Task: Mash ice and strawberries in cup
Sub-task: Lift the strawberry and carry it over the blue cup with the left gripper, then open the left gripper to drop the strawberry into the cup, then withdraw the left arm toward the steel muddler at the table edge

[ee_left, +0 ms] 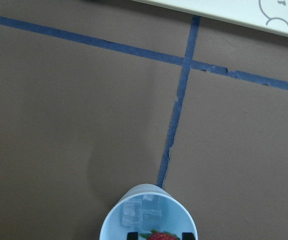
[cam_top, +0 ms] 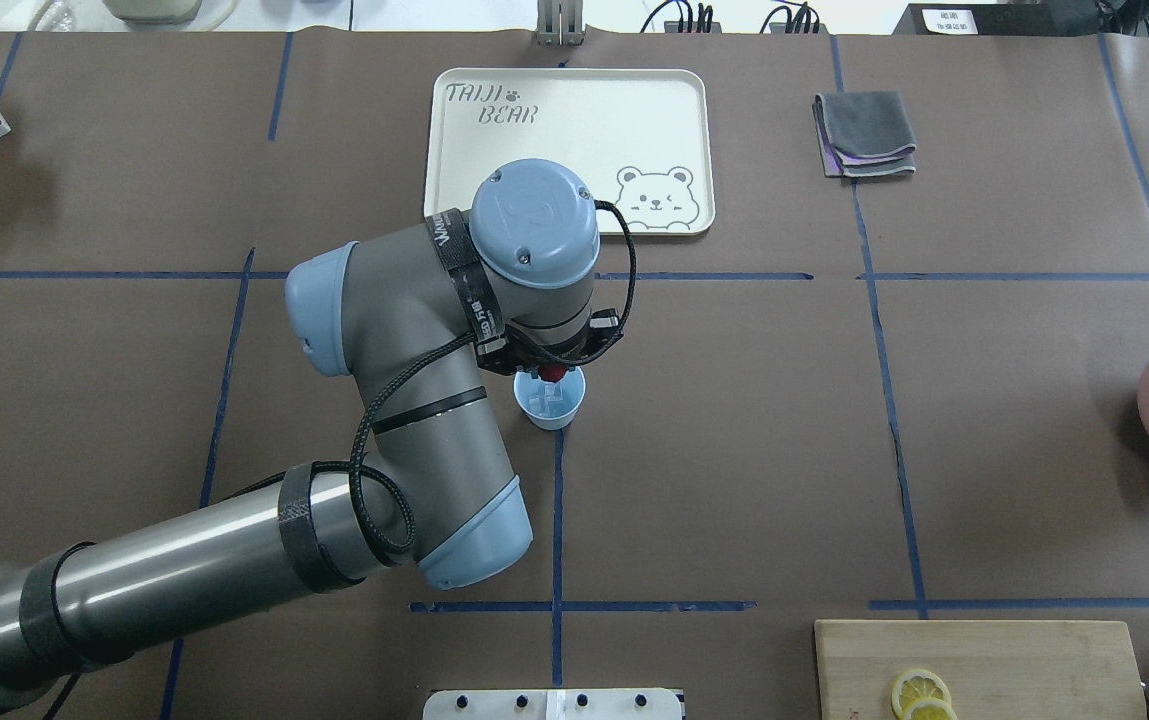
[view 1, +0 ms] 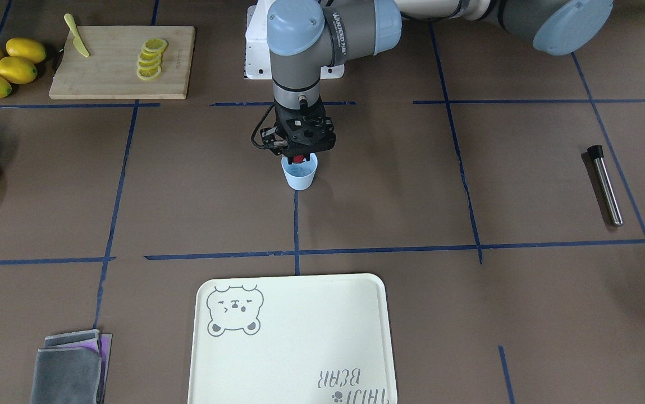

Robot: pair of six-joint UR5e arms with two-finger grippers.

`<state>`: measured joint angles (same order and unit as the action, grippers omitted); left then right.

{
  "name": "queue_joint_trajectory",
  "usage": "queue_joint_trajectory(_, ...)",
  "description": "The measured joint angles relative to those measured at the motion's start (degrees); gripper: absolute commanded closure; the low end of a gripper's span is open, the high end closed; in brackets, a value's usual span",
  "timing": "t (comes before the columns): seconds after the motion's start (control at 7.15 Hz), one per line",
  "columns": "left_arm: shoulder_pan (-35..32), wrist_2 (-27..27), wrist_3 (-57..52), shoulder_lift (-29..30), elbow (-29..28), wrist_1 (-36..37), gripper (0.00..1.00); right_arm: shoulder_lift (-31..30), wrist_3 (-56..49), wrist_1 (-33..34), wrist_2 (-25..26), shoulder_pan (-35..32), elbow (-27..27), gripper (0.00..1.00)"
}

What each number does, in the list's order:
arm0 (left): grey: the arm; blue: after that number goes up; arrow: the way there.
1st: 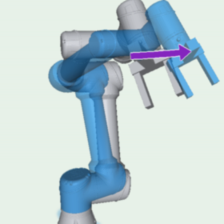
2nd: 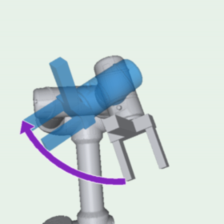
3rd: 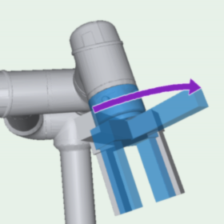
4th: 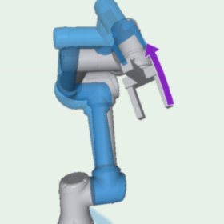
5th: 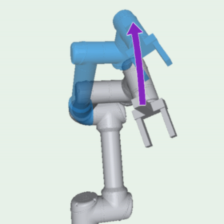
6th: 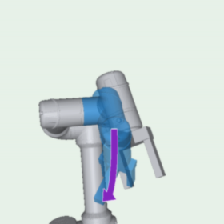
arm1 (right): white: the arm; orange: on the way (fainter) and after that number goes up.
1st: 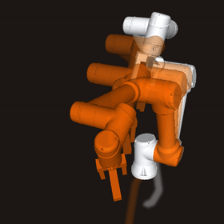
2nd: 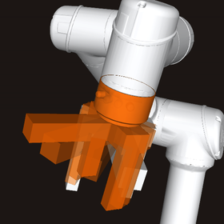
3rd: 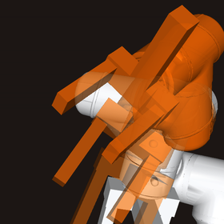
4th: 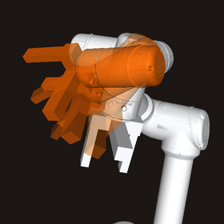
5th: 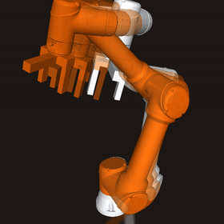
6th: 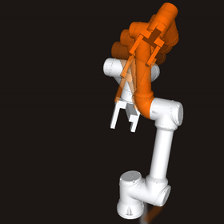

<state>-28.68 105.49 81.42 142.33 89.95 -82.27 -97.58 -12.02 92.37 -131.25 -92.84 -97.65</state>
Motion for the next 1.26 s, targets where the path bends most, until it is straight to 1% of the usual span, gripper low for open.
queue_joint_trajectory(0.28, 0.0, 0.0, -1.8, -0.7, 0.5, 0.0, 0.0, -0.2, 0.0, 0.0, 0.0, 0.0, 0.0, 0.0)
queue_joint_trajectory(0.42, 0.0, 0.3, -3.7, -1.9, 1.8, 0.2, 0.0, -0.2, 0.1, 0.0, 0.0, -0.1, 0.0, 0.0)
queue_joint_trajectory(0.56, -0.7, 1.3, -8.3, -5.4, 5.6, 1.0, 0.0, -0.2, 0.1, 0.0, 0.0, 0.0, 0.0, 0.0)
queue_joint_trajectory(0.7, -3.6, 3.8, -15.8, -11.1, 10.9, 2.5, 0.0, -0.2, 0.1, 0.1, -0.1, 0.0, 0.0, 0.0)
queue_joint_trajectory(0.84, -9.2, 8.1, -25.9, -17.3, 15.6, 4.4, 0.0, -0.3, 0.1, 0.1, -0.1, 0.0, 0.1, 0.0)
queue_joint_trajectory(0.98, -16.8, 13.3, -36.6, -23.0, 18.1, 5.8, 0.0, -0.3, 0.0, 0.0, -0.1, 0.0, 0.1, 0.0)
queue_joint_trajectory(1.12, -25.6, 18.7, -47.3, -28.5, 18.5, 6.5, 0.0, -0.3, 0.1, 0.0, -0.1, 0.0, 0.1, 0.0)
queue_joint_trajectory(1.26, -34.4, 23.2, -59.1, -32.9, 16.8, 6.6, 0.0, -0.3, 0.1, 0.0, -0.1, 0.0, 0.0, 0.0)
